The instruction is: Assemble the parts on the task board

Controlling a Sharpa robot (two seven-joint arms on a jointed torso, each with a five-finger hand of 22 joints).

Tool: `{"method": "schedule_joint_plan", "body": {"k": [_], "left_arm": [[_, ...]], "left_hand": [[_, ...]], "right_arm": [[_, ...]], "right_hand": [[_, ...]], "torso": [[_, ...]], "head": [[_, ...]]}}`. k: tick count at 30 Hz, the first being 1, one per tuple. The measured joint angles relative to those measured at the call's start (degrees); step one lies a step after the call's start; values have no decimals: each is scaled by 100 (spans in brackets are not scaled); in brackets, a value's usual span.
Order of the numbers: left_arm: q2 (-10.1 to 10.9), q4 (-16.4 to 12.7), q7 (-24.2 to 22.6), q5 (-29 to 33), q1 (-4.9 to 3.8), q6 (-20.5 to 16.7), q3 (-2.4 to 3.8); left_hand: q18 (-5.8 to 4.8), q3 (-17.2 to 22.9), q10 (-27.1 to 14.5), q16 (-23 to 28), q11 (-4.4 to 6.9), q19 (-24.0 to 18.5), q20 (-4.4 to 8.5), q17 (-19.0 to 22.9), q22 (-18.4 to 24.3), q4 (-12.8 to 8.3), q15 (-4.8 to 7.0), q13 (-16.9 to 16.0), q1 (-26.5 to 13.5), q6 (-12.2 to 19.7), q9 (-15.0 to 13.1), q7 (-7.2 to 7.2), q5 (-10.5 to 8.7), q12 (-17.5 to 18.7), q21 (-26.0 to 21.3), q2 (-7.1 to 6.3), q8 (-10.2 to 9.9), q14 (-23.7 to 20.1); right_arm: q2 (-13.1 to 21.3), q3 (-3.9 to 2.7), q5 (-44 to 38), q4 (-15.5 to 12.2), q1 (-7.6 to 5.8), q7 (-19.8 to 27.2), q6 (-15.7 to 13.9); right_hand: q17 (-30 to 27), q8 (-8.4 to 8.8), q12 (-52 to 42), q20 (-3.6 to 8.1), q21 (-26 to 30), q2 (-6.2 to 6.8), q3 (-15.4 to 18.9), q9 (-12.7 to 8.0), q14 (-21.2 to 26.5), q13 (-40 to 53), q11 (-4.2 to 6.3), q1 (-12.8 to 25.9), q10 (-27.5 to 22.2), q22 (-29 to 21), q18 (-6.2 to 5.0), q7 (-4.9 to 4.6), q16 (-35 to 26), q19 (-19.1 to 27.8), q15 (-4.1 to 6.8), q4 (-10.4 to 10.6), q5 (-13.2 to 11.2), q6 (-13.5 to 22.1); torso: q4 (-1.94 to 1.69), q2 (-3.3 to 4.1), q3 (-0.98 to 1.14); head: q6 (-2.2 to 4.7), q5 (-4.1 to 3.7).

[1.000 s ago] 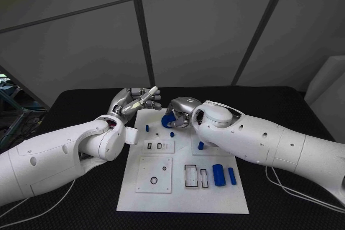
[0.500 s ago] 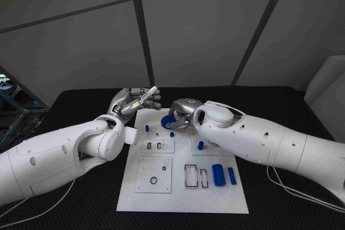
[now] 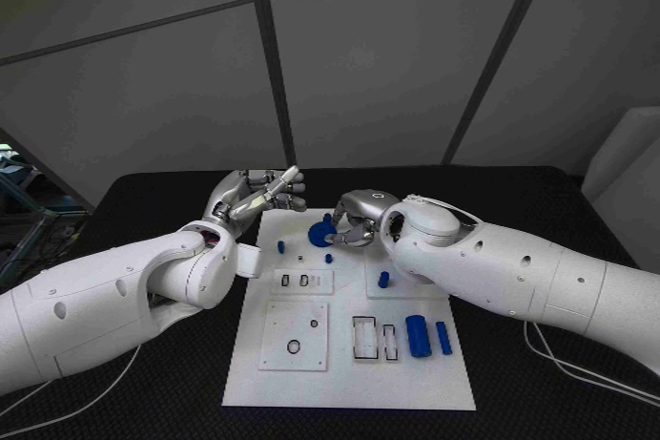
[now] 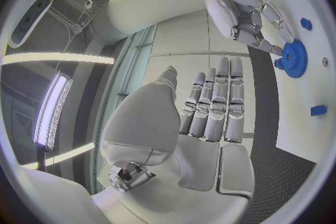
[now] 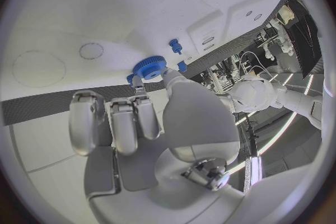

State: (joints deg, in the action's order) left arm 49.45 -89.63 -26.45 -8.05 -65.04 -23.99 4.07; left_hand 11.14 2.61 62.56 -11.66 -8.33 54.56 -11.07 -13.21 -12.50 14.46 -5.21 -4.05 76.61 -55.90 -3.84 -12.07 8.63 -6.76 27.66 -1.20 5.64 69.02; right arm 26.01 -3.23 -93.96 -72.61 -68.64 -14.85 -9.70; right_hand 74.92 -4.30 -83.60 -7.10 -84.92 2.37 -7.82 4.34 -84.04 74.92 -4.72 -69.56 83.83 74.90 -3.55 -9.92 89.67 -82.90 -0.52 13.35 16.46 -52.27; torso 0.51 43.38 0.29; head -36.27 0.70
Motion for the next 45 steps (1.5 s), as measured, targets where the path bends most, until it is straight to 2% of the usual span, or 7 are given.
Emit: {"method": "schedule_joint_plan", "body": {"k": [6,9,16,24,32,40,45], "left_arm": [[44,13,0,0,0,0,0],[82,23,-2,0,0,2,0],[142,187,-15,-1,0,77,-1],[182,469,-39,1,-5,193,1],[191,568,-53,49,-5,247,2],[194,598,-56,90,-2,261,2],[190,599,-56,104,0,267,2]], "left_hand": [[0,0,0,0,0,0,0,0,0,0,0,0,0,0,0,0,0,0,0,0,0,0],[0,0,0,0,0,0,0,0,0,0,0,0,0,0,0,0,0,0,0,0,0,0],[0,-51,21,35,-21,-22,-22,-39,-6,-51,0,0,26,0,0,0,0,37,0,-26,-28,0],[0,-56,21,56,-21,-22,-22,-42,-5,-56,-16,0,31,-21,0,-21,0,37,0,-31,-28,-16],[0,-56,21,56,-21,-22,-22,-47,-5,-56,-16,0,31,-20,0,-20,0,37,0,-31,-28,-16],[0,-55,21,56,-21,-43,-42,-47,-5,-56,-16,0,31,-20,0,-20,0,37,0,-31,-28,-16],[0,-55,21,56,-21,-42,-42,-47,-4,-56,-16,0,31,-20,0,-20,0,37,0,-31,-27,-16]], "right_arm": [[523,-2,295,-479,7,331,-557],[849,-5,589,-658,7,670,-708],[1746,-5,1331,-889,2,1382,-792],[2362,-7,1869,-869,1,1750,-787],[2441,-4,2096,-670,3,1885,-752],[2394,-3,2155,-500,6,1921,-670],[2330,-3,2125,-393,27,1921,-591]], "right_hand": [[0,33,85,-6,87,100,-66,-10,0,0,-23,-305,-23,0,0,-17,-72,133,0,-218,-64,-17],[0,33,213,-1,244,183,-58,-16,0,0,-26,-450,-118,-160,-1,-17,-149,344,0,-336,-241,-17],[-1,33,262,25,334,319,-48,-16,0,0,12,-813,-155,-310,1,24,-180,408,0,-608,-157,-57],[-1,33,291,45,373,387,9,-16,0,0,32,-878,-176,-352,0,45,-204,428,0,-672,-87,-78],[-1,33,317,45,373,409,35,-16,0,0,11,-900,-196,-378,0,45,-204,428,0,-698,-32,-78],[-1,33,317,45,373,441,51,-15,0,0,11,-932,-196,-378,0,45,-203,428,0,-714,-32,-78],[-1,33,317,45,373,417,51,-14,0,0,11,-955,-196,-341,0,49,-203,428,1,-714,-32,-82]], "torso": [[5,-8,7],[20,-14,8],[86,-52,24],[136,-76,44],[149,-72,58],[143,-69,43],[142,-66,43]], "head": [[27,-10],[47,-12],[77,5],[75,-31],[49,-76],[13,-116],[28,-82]]}}
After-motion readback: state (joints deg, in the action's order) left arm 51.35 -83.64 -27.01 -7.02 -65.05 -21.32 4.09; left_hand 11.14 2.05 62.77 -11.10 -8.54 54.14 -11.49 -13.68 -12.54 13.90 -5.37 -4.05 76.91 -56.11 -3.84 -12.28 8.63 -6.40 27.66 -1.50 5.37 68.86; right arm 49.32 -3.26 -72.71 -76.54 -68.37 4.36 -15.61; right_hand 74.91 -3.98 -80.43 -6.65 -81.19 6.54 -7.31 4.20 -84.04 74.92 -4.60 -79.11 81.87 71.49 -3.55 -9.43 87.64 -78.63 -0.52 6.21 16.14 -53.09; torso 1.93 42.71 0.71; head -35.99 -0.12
